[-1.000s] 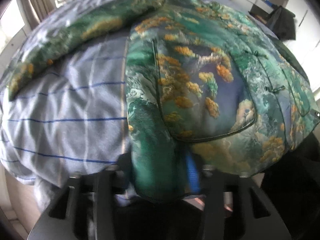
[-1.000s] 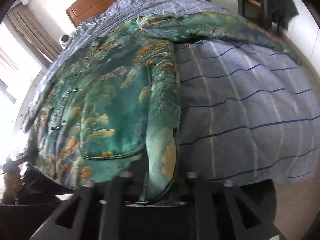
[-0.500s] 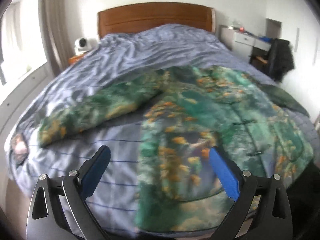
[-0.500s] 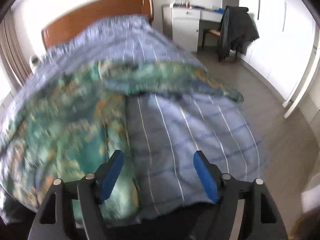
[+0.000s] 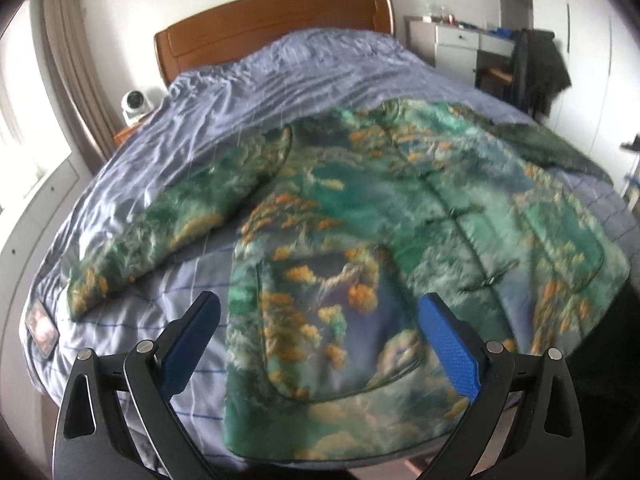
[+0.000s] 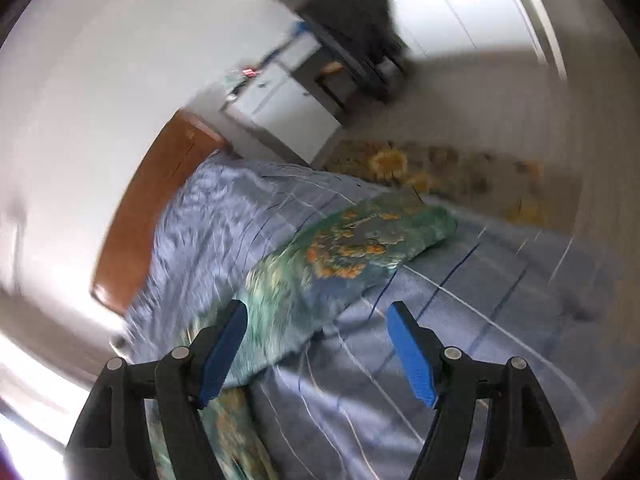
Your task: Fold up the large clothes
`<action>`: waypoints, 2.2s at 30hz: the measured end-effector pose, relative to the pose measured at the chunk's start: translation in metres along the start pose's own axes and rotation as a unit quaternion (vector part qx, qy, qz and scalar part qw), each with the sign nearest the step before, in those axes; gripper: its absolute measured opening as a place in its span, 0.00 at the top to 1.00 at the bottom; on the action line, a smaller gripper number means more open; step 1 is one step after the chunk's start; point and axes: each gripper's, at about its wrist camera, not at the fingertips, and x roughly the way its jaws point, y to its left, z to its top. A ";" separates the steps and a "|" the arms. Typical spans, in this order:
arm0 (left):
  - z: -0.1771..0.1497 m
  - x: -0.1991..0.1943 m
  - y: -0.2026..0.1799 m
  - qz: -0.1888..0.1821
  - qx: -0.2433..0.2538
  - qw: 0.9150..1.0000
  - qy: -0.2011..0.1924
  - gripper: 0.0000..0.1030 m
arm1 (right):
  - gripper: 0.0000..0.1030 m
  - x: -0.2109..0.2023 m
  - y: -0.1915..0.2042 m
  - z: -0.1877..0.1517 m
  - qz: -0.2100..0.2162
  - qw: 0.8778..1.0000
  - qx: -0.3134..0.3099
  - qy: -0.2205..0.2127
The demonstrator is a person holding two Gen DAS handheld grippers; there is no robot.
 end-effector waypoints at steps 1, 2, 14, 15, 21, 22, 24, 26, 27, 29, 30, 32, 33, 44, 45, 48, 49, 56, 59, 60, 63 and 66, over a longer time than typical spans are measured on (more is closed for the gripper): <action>0.002 -0.002 0.001 0.000 -0.007 1.000 -0.002 0.03 | 0.28 0.011 -0.008 0.002 0.008 1.000 0.021 0.005; 0.004 -0.002 0.003 0.000 -0.012 1.000 -0.002 0.03 | 0.29 0.029 -0.021 0.006 0.010 0.998 0.055 0.015; -0.006 0.009 0.042 -0.004 -0.116 0.992 0.046 0.03 | 0.91 0.097 -0.027 0.040 -0.054 0.991 0.101 -0.064; -0.008 0.011 0.044 -0.005 -0.123 0.991 0.047 0.03 | 0.91 0.089 0.001 0.042 -0.044 0.995 0.049 -0.073; -0.008 0.025 0.048 -0.020 -0.147 0.987 0.058 0.03 | 0.92 0.056 0.159 0.012 0.038 0.982 -0.169 -0.072; -0.007 0.024 0.048 -0.023 -0.149 0.987 0.055 0.03 | 0.92 0.053 0.192 -0.005 0.056 0.975 -0.208 -0.063; -0.007 0.020 0.049 -0.022 -0.150 0.987 0.048 0.03 | 0.92 0.058 0.242 -0.040 0.082 0.960 -0.264 -0.039; -0.009 0.016 0.050 -0.014 -0.144 0.989 0.040 0.03 | 0.92 0.067 0.282 -0.079 0.104 0.945 -0.310 -0.007; -0.011 0.014 0.051 -0.007 -0.139 0.989 0.039 0.03 | 0.92 0.071 0.294 -0.093 0.109 0.939 -0.327 0.004; -0.016 0.011 0.053 0.002 -0.135 0.990 0.039 0.03 | 0.92 0.090 0.325 -0.143 0.114 0.914 -0.388 0.028; -0.020 0.010 0.055 0.007 -0.135 0.990 0.041 0.03 | 0.92 0.099 0.333 -0.162 0.115 0.905 -0.407 0.042; -0.026 0.009 0.060 0.011 -0.139 0.989 0.044 0.03 | 0.92 0.126 0.345 -0.211 0.113 0.886 -0.441 0.083; -0.029 0.008 0.062 0.014 -0.142 0.989 0.045 0.03 | 0.92 0.137 0.346 -0.234 0.108 0.877 -0.458 0.100; -0.026 0.024 0.056 0.007 -0.111 0.992 0.062 0.03 | 0.71 0.167 0.298 -0.349 0.044 0.820 -0.532 0.206; -0.019 0.028 0.051 0.001 -0.100 0.993 0.062 0.03 | 0.65 0.167 0.294 -0.350 0.050 0.821 -0.525 0.220; 0.007 0.045 0.032 -0.024 -0.071 0.995 0.062 0.03 | 0.46 0.153 0.284 -0.355 0.079 0.819 -0.515 0.241; 0.018 0.052 0.025 -0.037 -0.063 0.995 0.063 0.03 | 0.46 0.144 0.280 -0.355 0.090 0.817 -0.513 0.249; 0.107 0.132 -0.041 -0.164 -0.030 0.982 0.087 0.03 | 0.45 0.067 0.252 -0.325 0.129 0.831 -0.491 0.227; 0.137 0.184 -0.076 -0.197 -0.031 0.972 0.123 0.04 | 0.45 0.040 0.233 -0.311 0.125 0.841 -0.481 0.216; 0.144 0.200 -0.087 -0.195 -0.033 0.971 0.134 0.04 | 0.45 0.031 0.226 -0.306 0.123 0.844 -0.476 0.213; 0.157 0.246 -0.107 -0.183 -0.054 0.965 0.180 0.24 | 0.45 0.011 0.210 -0.296 0.117 0.852 -0.468 0.203; 0.160 0.270 -0.121 -0.208 -0.072 0.949 0.224 0.63 | 0.45 -0.007 0.194 -0.286 0.105 0.859 -0.463 0.192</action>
